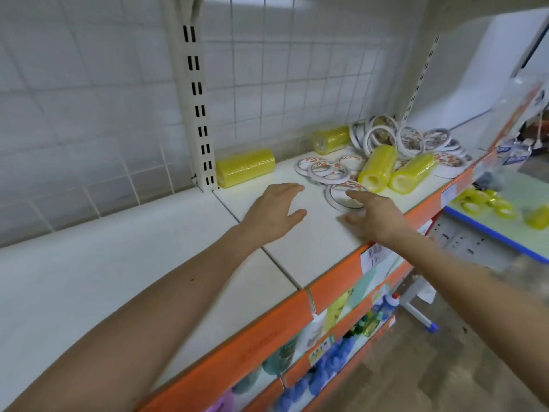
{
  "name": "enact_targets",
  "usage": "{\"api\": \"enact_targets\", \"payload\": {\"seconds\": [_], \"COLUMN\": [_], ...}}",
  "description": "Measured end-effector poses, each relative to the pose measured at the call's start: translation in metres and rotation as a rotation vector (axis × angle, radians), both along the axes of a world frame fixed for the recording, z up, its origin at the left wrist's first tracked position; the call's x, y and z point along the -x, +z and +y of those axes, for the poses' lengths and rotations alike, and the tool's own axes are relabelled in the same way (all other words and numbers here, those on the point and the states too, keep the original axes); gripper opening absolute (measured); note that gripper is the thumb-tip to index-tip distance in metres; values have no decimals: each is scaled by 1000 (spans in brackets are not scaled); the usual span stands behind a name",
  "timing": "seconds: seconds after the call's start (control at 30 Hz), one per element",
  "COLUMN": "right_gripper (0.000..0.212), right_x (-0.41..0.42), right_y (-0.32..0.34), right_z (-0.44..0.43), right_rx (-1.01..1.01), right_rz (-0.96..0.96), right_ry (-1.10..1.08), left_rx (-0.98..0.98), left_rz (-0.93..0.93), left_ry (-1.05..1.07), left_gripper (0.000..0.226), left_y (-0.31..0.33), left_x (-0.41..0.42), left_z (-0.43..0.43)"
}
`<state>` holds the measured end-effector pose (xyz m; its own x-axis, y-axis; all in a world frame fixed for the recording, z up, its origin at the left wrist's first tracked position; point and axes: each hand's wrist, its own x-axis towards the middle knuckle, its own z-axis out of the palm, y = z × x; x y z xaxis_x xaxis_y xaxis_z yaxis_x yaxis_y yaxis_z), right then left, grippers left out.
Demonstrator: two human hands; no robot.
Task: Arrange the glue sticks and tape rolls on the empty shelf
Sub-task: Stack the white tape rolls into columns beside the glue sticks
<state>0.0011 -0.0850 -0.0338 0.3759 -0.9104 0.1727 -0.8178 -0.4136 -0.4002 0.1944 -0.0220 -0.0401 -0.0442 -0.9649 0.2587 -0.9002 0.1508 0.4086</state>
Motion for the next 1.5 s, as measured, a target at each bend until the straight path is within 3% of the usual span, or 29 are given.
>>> {"api": "enact_targets", "payload": {"seconds": [0.1, 0.37, 0.5, 0.67, 0.8, 1.13, 1.5], "right_gripper": [50, 30, 28, 25, 22, 20, 19], "right_x": [7, 23, 27, 28, 9, -92, -225], "right_y": [-4, -4, -7, -6, -5, -2, -1], "right_z": [-27, -61, -67, -74, -72, 4, 163], "right_rx": [-13, -8, 62, 170, 214, 173, 179], "right_rz": [69, 113, 80, 80, 46, -9, -44], "right_ry": [51, 342, 414, 522, 629, 919, 1123], "left_rx": [14, -35, -34, -11, 49, -27, -8], "left_rz": [-11, -311, -218, -266, -232, -274, -282], "left_ry": [-4, -48, 73, 268, 444, 854, 1026], "left_gripper": [51, 46, 35, 26, 29, 35, 30], "left_y": [2, -3, -4, -1, 1, 5, -1], "left_x": [6, 29, 39, 44, 34, -18, -113], "left_z": [-39, -102, -107, -84, -36, 125, 309]}}
